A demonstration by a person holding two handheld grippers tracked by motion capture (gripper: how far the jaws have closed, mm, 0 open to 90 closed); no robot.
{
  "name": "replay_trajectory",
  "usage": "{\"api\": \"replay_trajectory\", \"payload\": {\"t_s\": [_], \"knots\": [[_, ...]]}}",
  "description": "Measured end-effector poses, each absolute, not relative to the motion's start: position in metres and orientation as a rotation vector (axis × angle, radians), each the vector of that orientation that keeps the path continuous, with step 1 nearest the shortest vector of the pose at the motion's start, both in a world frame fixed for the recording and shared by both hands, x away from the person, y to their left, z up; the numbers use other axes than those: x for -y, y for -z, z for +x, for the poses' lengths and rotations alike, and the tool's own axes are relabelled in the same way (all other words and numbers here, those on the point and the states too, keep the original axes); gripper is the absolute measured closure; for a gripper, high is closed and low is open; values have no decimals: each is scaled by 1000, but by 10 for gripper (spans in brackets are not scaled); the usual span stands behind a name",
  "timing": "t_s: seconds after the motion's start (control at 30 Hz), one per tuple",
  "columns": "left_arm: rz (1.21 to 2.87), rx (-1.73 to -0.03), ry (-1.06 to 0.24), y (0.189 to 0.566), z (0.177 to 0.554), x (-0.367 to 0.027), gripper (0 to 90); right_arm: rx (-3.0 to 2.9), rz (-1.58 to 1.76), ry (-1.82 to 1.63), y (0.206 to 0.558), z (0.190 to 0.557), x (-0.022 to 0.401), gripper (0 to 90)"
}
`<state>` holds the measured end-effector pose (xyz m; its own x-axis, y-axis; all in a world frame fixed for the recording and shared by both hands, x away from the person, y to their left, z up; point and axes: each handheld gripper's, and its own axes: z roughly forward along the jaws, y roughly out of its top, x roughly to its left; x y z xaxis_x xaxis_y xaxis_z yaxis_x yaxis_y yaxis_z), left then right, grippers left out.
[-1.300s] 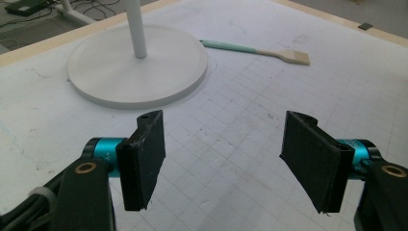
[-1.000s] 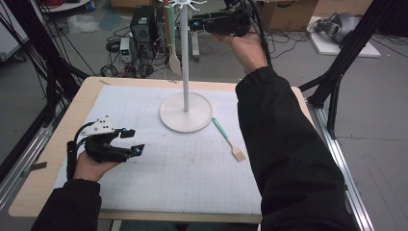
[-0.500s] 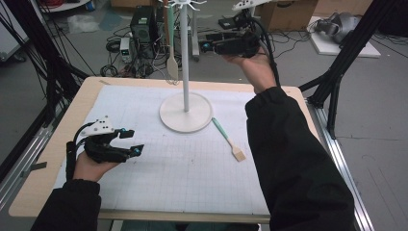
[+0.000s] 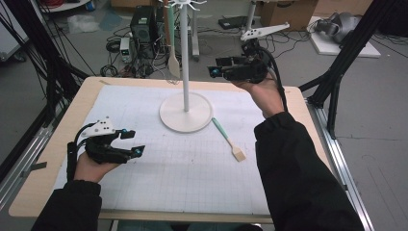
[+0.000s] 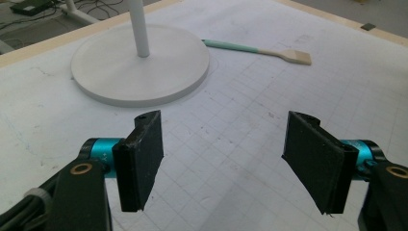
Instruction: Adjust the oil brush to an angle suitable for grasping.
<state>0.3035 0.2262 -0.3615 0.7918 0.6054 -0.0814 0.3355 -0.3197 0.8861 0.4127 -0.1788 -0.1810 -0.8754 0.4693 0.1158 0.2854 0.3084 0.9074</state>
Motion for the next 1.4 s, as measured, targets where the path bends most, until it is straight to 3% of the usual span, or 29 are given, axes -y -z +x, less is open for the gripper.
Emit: {"api": "replay_trajectory", "payload": {"t_s": [0.4, 0.9, 1.4], "knots": [[1940, -716, -341, 362, 301, -225, 303, -2408, 749, -1578, 210, 389, 202, 443], [1946, -738, -358, 365, 299, -229, 302, -2441, 818, -1510, 259, 374, 222, 568], [1949, -750, -367, 369, 300, -230, 303, -2493, 874, -1412, 307, 371, 231, 758]]}}
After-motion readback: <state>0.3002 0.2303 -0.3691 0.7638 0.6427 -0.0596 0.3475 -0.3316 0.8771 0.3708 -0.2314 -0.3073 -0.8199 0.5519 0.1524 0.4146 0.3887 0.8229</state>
